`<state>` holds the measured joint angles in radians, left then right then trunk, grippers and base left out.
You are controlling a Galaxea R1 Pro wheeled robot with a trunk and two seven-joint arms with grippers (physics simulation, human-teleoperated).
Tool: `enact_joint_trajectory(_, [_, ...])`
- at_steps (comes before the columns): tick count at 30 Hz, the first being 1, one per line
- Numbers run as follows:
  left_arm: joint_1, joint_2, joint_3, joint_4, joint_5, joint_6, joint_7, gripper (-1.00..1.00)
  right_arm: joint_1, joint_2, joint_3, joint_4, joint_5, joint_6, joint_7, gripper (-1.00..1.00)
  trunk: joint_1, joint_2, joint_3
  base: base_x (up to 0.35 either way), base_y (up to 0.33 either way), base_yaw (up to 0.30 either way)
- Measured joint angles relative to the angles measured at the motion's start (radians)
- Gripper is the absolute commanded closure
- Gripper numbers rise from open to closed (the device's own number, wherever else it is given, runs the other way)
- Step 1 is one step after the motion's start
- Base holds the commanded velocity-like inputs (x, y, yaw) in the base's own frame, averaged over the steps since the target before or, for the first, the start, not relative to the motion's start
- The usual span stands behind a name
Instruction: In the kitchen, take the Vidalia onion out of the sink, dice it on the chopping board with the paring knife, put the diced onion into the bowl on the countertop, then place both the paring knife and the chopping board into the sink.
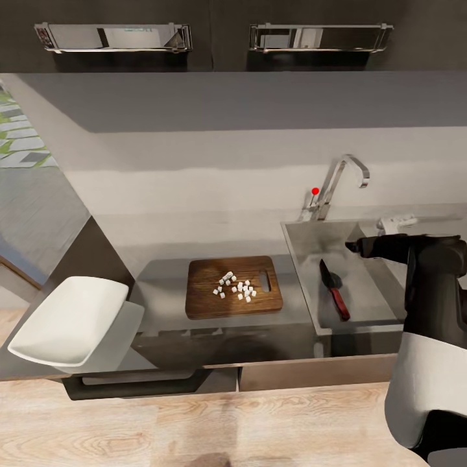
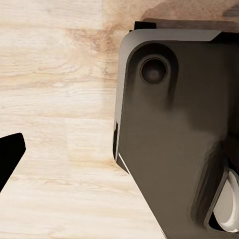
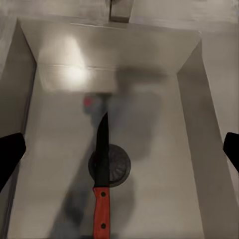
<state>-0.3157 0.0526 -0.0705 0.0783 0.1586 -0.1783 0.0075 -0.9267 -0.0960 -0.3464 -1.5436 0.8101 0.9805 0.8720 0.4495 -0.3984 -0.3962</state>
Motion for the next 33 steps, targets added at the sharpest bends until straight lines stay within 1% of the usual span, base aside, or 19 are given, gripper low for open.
enact_joint_trajectory(4, [0.0,0.0,0.0,0.0,0.0,0.0,0.0,-1.0,0.0,0.0,0.005,-0.008,0.001,0.001,0.007,-1.0,0.0,0.0,0.0,-0.013,0.01,0.0])
enact_joint_trajectory(8, [0.0,0.0,0.0,0.0,0.0,0.0,0.0,-1.0,0.001,-0.001,0.005,-0.009,0.0,0.001,0.009,-1.0,0.0,0.0,0.0,-0.107,0.183,0.0])
enact_joint_trajectory(33, [0.0,0.0,0.0,0.0,0.0,0.0,0.0,-1.0,0.001,-0.001,0.006,-0.007,-0.006,0.0,0.009,-1.0,0.0,0.0,0.0,-0.126,0.257,0.0])
